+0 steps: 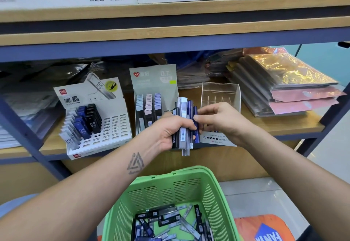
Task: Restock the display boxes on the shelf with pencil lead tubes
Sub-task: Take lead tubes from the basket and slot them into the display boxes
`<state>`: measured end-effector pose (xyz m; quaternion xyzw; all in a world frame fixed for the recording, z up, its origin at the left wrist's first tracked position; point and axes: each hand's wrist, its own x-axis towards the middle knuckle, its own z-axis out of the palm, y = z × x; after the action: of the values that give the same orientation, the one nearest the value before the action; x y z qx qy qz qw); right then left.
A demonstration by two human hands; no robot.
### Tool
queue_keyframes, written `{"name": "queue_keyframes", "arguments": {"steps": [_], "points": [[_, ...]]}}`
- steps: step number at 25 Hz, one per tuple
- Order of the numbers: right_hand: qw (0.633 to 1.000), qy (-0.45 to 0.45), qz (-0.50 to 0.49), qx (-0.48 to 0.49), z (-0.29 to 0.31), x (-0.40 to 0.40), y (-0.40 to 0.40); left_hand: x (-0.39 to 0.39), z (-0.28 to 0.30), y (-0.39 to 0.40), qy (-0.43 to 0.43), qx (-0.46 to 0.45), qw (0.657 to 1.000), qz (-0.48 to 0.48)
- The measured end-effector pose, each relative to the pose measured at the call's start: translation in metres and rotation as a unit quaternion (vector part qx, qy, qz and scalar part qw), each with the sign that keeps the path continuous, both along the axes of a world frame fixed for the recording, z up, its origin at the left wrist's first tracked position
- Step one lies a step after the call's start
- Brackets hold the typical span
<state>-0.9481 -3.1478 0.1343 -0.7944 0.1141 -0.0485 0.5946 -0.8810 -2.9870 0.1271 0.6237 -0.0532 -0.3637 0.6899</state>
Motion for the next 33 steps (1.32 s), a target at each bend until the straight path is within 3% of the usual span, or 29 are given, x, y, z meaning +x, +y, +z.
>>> {"name": "queue_keyframes", "arguments": {"steps": [5, 10, 22, 29, 33], "points": [[0.995, 0.006, -0.034, 0.098, 0.002, 0.01, 0.012, 0.001, 0.007, 0.014, 0.008, -0.001, 1.0, 0.018], [0.986, -0.028, 0.02, 0.164, 0.011, 0.015, 0.024, 0.003, 0.022, 0.035, -0.014, 0.031, 0.999, 0.014], [0.987, -0.037, 0.124, 0.099, 0.025, 0.042, 0.084, 0.032, 0.056, 0.112, -0.102, 0.032, 0.973, 0.206], [0.978, -0.081, 0.008, 0.19, 0.024, 0.068, 0.117, 0.042, 0.06, 0.141, -0.089, 0.04, 0.964, 0.246], [0.98, -0.113, -0.005, 0.163, 0.027, 0.084, 0.138, 0.052, 0.064, 0.168, -0.057, 0.04, 0.966, 0.249]]}}
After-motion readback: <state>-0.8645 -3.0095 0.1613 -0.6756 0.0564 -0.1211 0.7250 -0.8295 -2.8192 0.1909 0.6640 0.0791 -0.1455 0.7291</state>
